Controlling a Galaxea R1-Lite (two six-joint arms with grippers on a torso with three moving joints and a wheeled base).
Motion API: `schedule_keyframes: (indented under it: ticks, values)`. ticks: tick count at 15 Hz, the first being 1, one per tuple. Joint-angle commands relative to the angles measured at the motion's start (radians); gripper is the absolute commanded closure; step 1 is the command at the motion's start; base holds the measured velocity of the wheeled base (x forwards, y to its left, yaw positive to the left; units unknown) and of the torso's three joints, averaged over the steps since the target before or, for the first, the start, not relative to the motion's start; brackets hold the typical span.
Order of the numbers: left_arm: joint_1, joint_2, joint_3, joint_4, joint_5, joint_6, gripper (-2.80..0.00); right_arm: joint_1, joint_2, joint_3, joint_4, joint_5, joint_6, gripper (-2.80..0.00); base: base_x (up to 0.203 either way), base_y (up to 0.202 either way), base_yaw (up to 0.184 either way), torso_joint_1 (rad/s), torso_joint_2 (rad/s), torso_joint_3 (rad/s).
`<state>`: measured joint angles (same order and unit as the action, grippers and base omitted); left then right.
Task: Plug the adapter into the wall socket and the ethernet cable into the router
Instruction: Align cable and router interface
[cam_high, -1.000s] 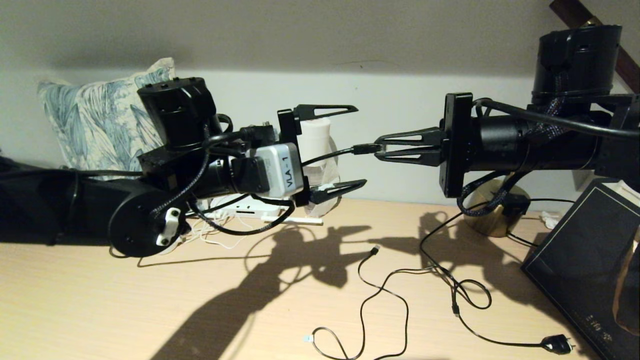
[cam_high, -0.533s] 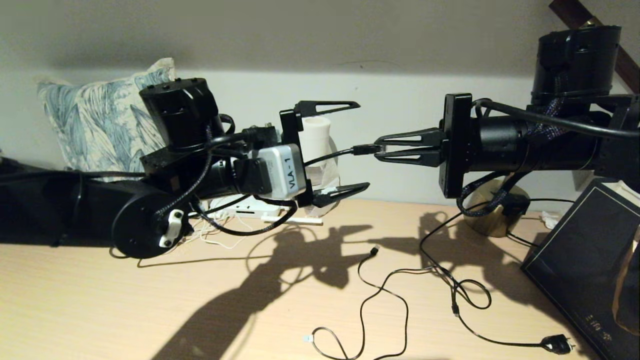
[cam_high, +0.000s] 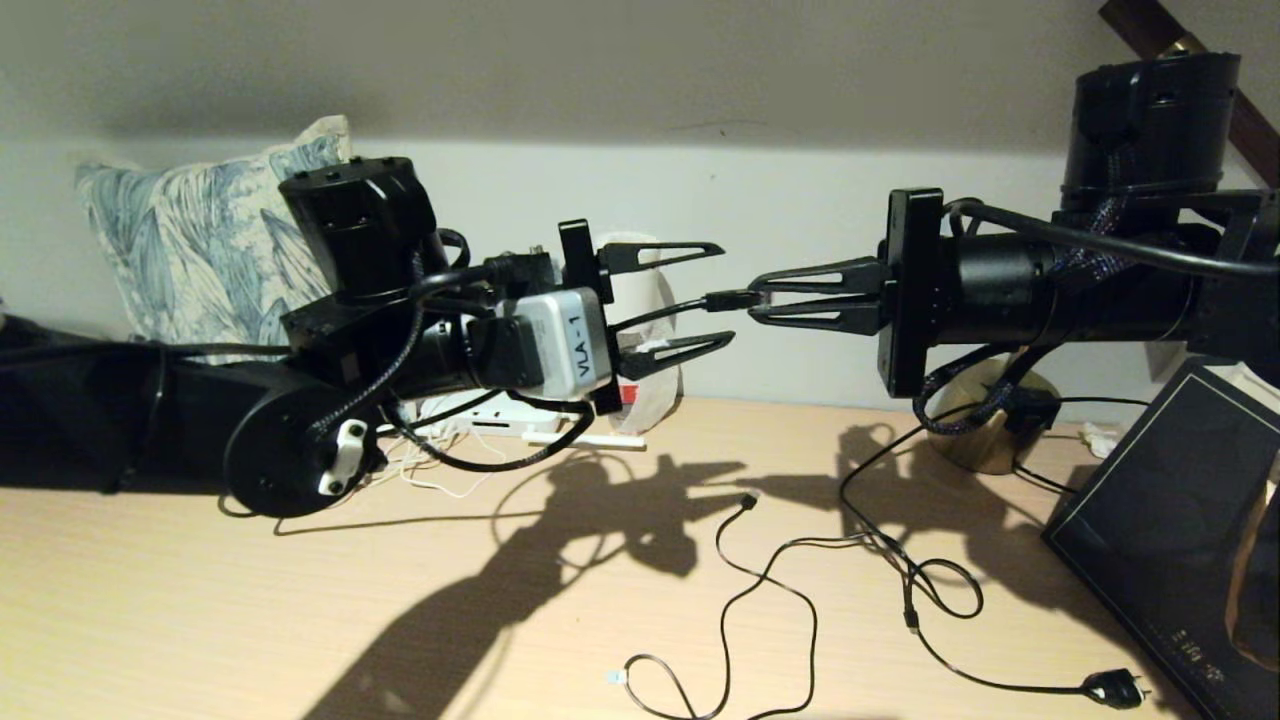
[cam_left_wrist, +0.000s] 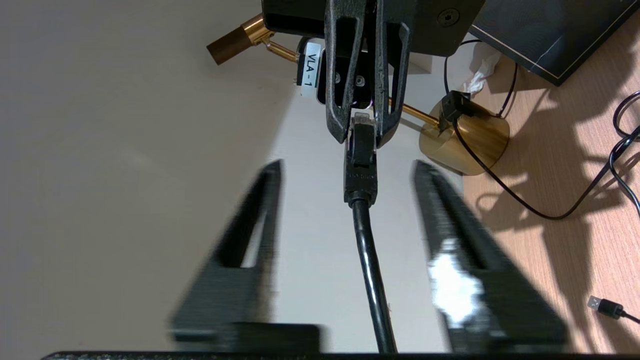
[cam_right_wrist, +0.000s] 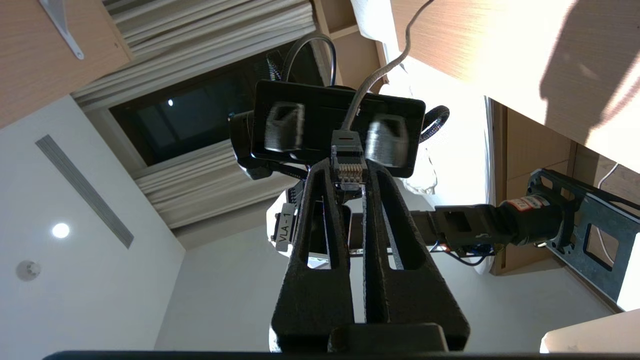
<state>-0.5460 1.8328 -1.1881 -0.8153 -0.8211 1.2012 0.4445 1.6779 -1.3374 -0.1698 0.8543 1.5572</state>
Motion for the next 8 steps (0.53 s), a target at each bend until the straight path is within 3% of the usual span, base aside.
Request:
schedule_keyframes:
  ticks: [1, 8]
  values:
    - [-0.003, 0.002, -0.001, -0.009, -0.004, 0.005, 0.00, 0.000, 0.002, 0.000, -0.002, 0.005, 0.009, 0.00, 0.000, 0.000, 0.000, 0.000, 0.00, 0.000]
    - [-0.006, 0.003, 0.001, -0.010, -0.004, 0.005, 0.00, 0.002, 0.002, -0.001, -0.001, 0.005, 0.008, 0.00, 0.000, 0.000, 0.000, 0.000, 0.00, 0.000]
